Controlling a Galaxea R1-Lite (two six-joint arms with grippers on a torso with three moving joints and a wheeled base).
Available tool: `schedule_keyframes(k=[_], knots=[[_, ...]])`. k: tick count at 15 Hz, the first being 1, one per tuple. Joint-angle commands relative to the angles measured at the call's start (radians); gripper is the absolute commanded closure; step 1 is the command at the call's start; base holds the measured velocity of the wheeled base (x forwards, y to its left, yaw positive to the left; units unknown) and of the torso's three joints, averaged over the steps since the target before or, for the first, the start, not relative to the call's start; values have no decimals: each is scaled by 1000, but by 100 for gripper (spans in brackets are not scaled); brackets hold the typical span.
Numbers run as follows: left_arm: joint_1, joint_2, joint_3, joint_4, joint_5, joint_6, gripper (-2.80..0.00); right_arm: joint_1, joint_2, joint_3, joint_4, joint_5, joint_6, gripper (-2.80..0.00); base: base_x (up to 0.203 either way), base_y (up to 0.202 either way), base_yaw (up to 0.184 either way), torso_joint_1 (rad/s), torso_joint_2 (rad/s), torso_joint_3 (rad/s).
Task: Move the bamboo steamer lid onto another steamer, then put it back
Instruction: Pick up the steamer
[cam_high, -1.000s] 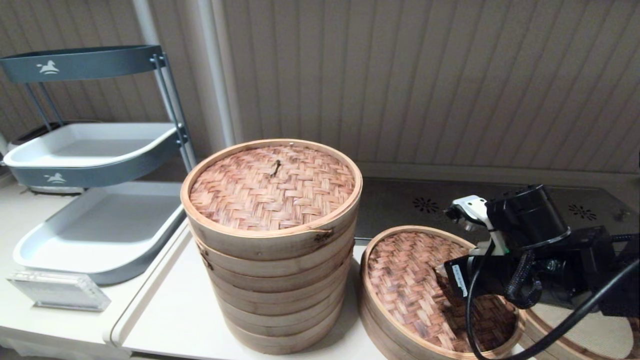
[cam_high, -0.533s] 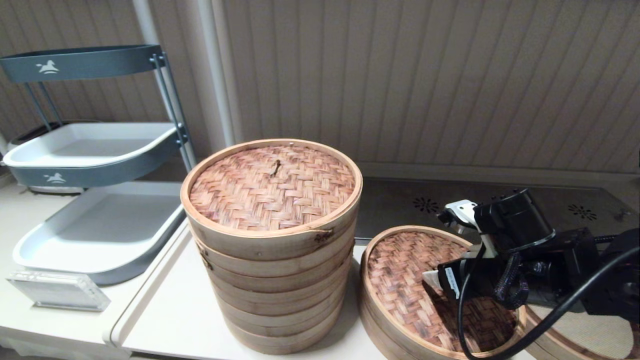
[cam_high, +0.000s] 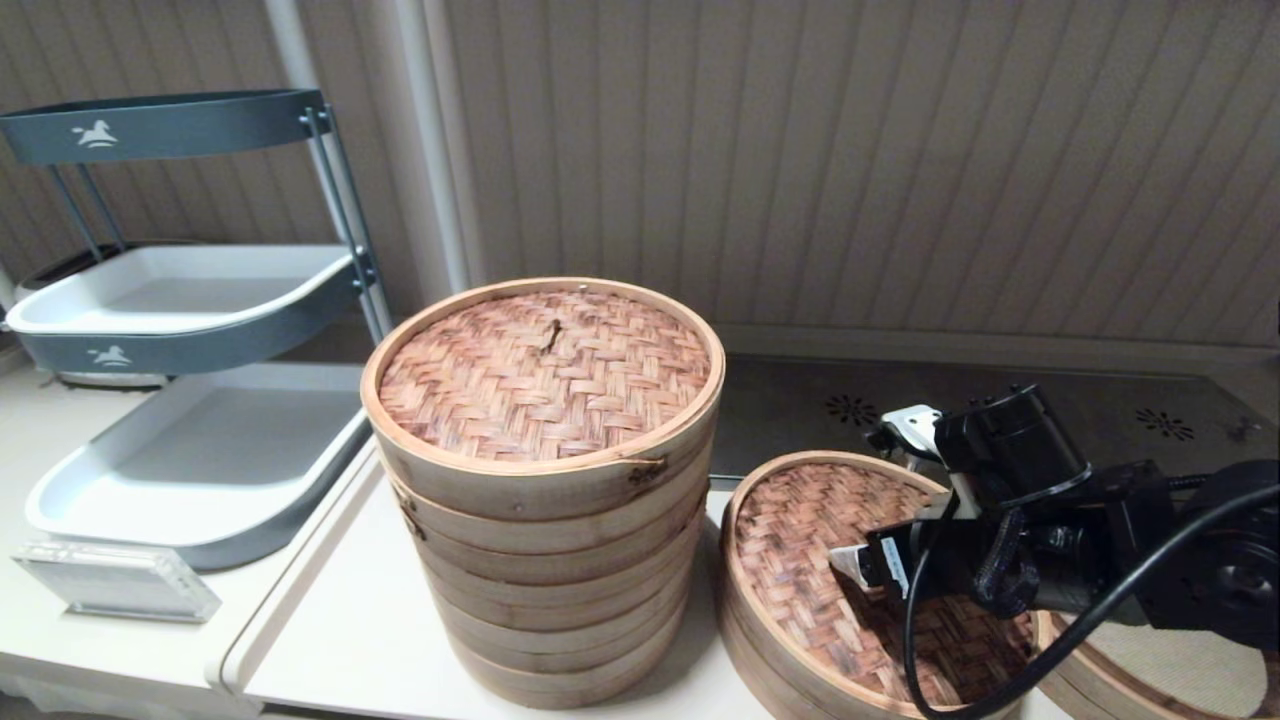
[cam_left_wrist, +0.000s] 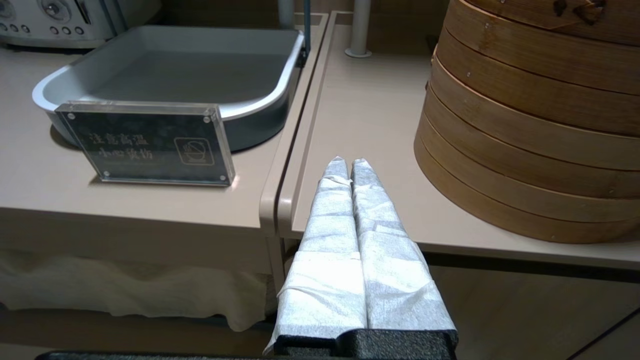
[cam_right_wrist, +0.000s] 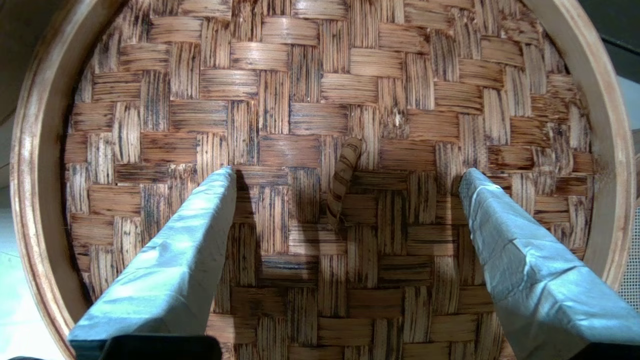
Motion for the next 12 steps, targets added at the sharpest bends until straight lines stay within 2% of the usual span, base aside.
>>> schedule_keyframes(k=[1,2,12], knots=[[0,1,3,0,0,1,0,-2,14,3,-14,-2,1,-97,0,0,0,0,0,0],[0,1,3,-1,0,-1,0,-1,14,8,-22,-2,1,0,0,0,0,0,0,0],[0,1,3,1,0,-1,0,1,14,37,-26,6,13,0,0,0,0,0,0,0]])
